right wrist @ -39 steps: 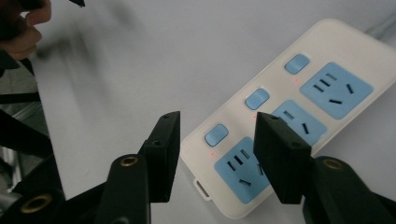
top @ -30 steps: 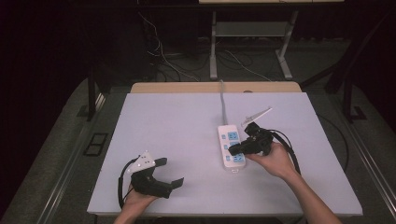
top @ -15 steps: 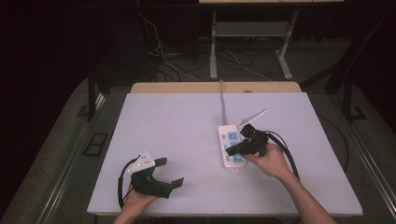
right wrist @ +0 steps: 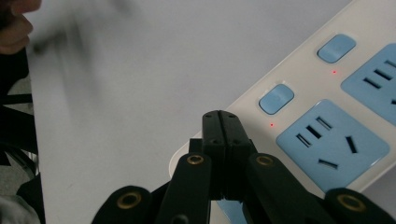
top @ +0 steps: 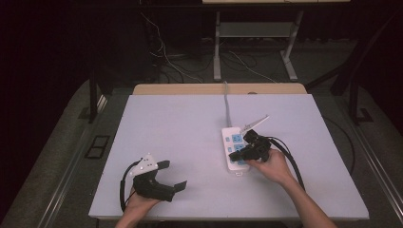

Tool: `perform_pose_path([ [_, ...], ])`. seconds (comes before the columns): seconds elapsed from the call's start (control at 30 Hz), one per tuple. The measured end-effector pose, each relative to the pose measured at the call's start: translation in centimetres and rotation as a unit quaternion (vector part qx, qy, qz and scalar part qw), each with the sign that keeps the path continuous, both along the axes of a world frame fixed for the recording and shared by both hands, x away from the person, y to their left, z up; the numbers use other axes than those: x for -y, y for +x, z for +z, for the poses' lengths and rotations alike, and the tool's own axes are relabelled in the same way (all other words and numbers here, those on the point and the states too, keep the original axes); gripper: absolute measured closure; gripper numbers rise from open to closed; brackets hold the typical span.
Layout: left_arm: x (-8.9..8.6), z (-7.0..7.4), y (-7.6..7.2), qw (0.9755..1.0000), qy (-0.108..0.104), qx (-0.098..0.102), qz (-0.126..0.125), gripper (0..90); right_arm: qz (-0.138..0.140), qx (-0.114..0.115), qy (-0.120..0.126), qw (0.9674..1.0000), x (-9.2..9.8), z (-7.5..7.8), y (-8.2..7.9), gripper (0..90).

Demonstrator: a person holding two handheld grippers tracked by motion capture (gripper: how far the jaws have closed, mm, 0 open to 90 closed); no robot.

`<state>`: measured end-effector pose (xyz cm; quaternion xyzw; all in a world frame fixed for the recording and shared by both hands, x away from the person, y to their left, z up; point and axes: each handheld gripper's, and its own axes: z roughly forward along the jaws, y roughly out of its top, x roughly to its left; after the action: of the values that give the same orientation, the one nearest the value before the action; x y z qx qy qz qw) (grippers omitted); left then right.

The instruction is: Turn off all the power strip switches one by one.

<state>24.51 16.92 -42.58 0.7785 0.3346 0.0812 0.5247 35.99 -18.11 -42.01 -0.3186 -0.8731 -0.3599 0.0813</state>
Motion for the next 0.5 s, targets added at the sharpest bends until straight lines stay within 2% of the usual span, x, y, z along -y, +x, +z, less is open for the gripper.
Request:
perform_pose_path([
  [0.1, 0.01, -0.01, 0.0, 1.0, 0.0, 0.0, 0.0, 0.0, 0.001, 0.014, -0.011, 0.9998, -0.17, 0.15, -0.16, 89.9],
  [0.17, 0.04, -0.01, 0.0, 1.0, 0.001, 0.0, -0.001, 0.0, 0.001, 0.015, -0.014, 0.9998, -0.21, 0.19, -0.2, 89.9],
  [0.5, 0.15, -0.03, -0.02, 1.0, 0.002, -0.001, -0.002, 0.0, 0.003, 0.007, 0.011, 0.9999, 0.31, -0.29, -0.1, 90.0],
])
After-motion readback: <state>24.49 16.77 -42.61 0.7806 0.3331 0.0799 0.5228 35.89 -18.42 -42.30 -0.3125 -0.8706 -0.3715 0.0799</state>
